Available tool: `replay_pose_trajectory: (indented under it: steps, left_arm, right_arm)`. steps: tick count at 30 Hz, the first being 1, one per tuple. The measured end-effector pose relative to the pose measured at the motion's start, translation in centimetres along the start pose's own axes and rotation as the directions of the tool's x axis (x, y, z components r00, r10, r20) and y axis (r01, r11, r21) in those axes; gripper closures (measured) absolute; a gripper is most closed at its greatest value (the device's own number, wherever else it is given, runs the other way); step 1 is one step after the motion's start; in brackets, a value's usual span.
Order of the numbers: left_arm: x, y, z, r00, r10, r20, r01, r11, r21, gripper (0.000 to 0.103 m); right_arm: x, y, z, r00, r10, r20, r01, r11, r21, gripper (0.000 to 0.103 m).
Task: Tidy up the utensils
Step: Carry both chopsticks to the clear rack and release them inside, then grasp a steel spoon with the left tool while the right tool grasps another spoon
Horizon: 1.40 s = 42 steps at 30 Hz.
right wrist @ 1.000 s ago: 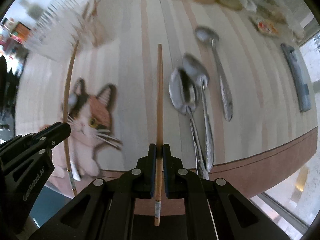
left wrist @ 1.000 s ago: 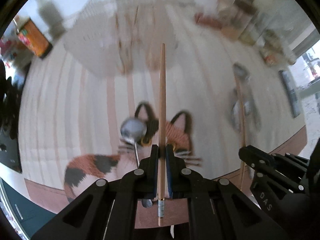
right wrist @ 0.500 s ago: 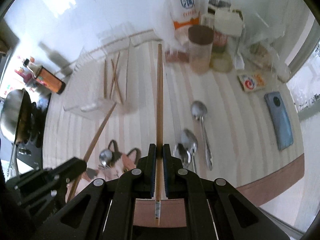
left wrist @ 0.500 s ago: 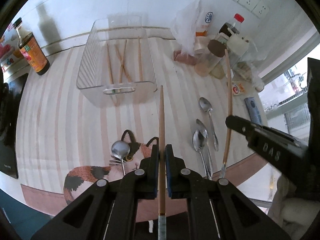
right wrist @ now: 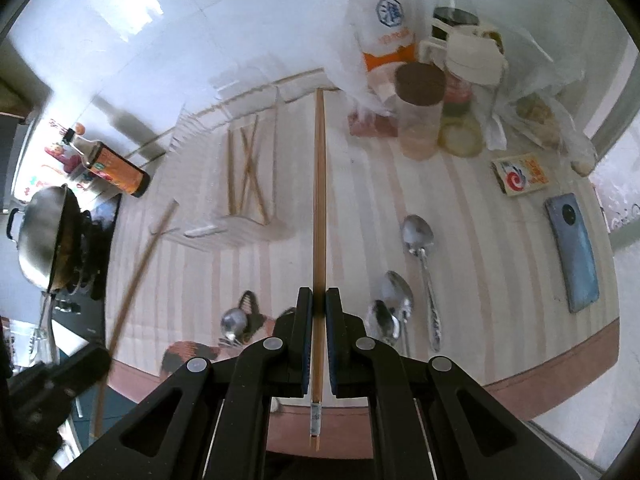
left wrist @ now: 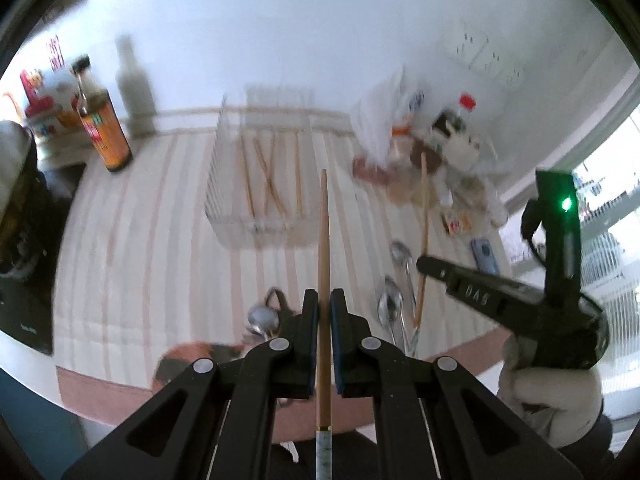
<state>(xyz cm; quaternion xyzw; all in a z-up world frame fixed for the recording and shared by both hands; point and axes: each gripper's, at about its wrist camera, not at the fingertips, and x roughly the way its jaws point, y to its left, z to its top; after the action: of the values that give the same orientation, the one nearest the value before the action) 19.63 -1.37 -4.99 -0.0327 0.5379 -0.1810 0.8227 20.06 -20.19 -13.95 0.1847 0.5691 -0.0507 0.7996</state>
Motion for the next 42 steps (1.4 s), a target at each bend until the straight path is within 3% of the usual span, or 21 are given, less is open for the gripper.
replay_pose_trajectory:
  steps: [7,16,22,27,29,32,33,36,37,39,42]
  left_arm:
    - [1.2,2.2,6.7,0.998,0.025,0.05,-0.022,0.998,-0.059,0.099]
    - [9.8,6.0,15.9,0.997,0.037,-0.073,-0.048,0.987,-0.155,0.099]
    - [15.0,8.0,17.9,0.978,0.011,-0.207,-0.055,0.976,-0.209,0.098]
    - [14.7,8.6,18.1,0.975,0.08,-0.207,-0.121,0.974,-0.194,0.096]
    - [13.9,8.8,18.0,0.973,0.144,-0.179,-0.175,0.969,-0.175,0.09]
    - [12.4,9.2,17.0,0.958,0.261,-0.119,-0.277,0.949,-0.148,0.058]
    - [11.8,9.3,16.5,0.95,0.299,-0.094,-0.31,0.94,-0.14,0.04]
    - [10.4,9.4,14.7,0.922,0.387,-0.014,-0.386,0.914,-0.122,0.026]
    - [10.2,9.4,13.9,0.912,0.411,0.007,-0.408,0.906,-0.116,0.012]
    - [9.9,9.4,12.4,0.906,0.422,0.032,-0.417,0.903,-0.105,0.0]
    - [10.4,9.2,10.0,0.904,0.427,0.015,-0.425,0.902,-0.075,0.0]
  right_arm:
    - [0.2,3.0,3.8,0.995,0.097,-0.001,-0.097,0.995,-0.035,0.097]
    - [6.5,7.4,13.3,0.983,0.138,-0.12,-0.145,0.988,-0.057,0.097]
    - [11.0,8.9,17.0,0.973,0.118,-0.199,-0.133,0.989,-0.064,0.096]
    - [14.2,9.1,18.6,0.958,0.111,-0.266,-0.128,0.991,-0.049,0.094]
    - [14.3,8.7,18.7,0.959,0.117,-0.259,-0.13,0.991,-0.034,0.084]
    - [13.1,7.8,18.2,0.973,0.089,-0.214,-0.1,0.994,-0.042,0.072]
    - [12.6,7.4,17.9,0.977,0.076,-0.197,-0.087,0.995,-0.047,0.07]
    - [10.9,6.1,16.6,0.988,0.043,-0.146,-0.051,0.997,-0.055,0.063]
    - [10.3,5.3,16.2,0.991,0.033,-0.128,-0.04,0.998,-0.052,0.06]
    - [9.3,4.0,15.1,0.995,0.012,-0.094,-0.015,0.999,-0.034,0.056]
    - [7.4,1.3,12.4,0.999,-0.022,-0.035,0.022,1.0,0.003,0.05]
